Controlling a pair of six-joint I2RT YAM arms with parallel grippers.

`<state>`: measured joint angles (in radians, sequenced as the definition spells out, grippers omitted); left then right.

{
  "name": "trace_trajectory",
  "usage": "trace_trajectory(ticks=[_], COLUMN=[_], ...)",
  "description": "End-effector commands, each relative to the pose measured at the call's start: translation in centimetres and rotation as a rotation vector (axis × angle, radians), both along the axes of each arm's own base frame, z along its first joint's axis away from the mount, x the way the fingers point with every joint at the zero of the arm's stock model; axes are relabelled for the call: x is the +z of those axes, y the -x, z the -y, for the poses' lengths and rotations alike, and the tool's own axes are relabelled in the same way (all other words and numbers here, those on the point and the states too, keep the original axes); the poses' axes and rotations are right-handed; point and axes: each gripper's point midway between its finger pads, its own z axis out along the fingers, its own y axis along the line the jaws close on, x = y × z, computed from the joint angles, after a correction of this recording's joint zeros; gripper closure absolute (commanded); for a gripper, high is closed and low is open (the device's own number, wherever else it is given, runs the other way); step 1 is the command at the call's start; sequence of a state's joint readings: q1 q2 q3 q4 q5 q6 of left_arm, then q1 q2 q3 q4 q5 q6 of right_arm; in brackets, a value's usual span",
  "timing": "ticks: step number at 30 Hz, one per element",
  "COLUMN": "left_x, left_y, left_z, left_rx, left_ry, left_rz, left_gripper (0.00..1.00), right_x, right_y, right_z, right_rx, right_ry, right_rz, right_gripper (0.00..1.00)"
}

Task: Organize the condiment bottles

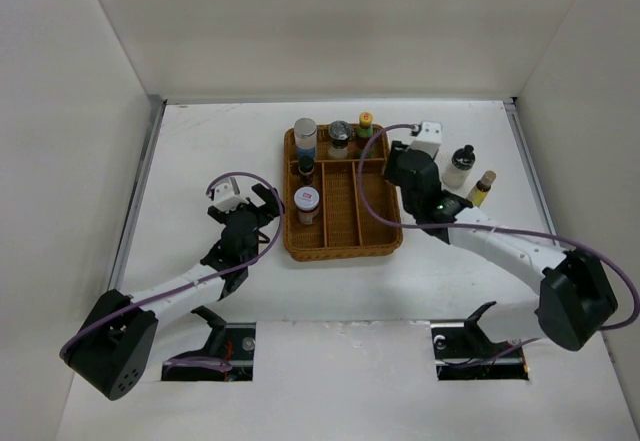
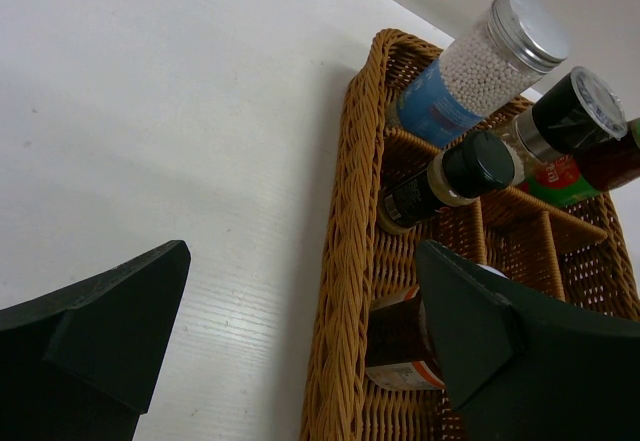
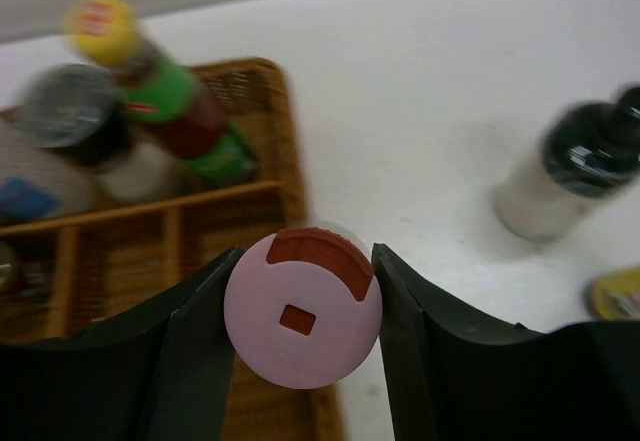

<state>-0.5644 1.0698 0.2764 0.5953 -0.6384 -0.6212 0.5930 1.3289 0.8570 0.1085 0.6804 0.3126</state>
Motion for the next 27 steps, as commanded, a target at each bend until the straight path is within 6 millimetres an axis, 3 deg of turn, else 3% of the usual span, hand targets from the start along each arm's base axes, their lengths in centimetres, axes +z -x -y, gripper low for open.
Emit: trace_trajectory(ticks=[1,4,6,11,16,22,25,27], left_x=[1.8,1.8,1.9,1.9,1.8,1.8,1.8,1.8], left_y=[-0.5,-0.5,-0.5,-0.5,-0.5,-0.5,-0.5,-0.5], left_z=[0.6,0.6,0.6,0.5,0.5,0.5,0.4,0.4], left_rx=[-0.01,-0.009,-0.01,-0.007,-0.009,-0.007,-0.006,-0.006], left_ry=[0.047,0.047,0.049,0.049,0.048,0.047,0.048,0.048], left_rz=[0.055,0.056,0.058,0.059,0.057,0.056,0.057,0.057], left_gripper=[0.0,0.0,0.0,0.0,0.0,0.0,0.0,0.0], right_x=[5.4,5.3,4.9,2.6,-1.0,-4.5,-4.6,-3.5], right_y=[-0.8,-1.4,-2.1,-3.8,-4.7,-4.8,-4.6,-4.4], right_z=[-5.8,-10.6,-12.8,-16.1,-18.0,-18.1,-17.9,-17.7], right_rx=[0.139,0.249,0.285,0.339,0.373,0.361,0.353,0.355], right_ry=[-0.075,-0.105,-0.111,-0.098,-0.081,-0.047,-0.056,-0.063], right_rz=[0.134,0.124,0.119,0.078,0.007,-0.065,-0.068,-0.051], right_gripper=[0.54,0.54,0.54,0.53,0.5,0.39,0.25,0.17])
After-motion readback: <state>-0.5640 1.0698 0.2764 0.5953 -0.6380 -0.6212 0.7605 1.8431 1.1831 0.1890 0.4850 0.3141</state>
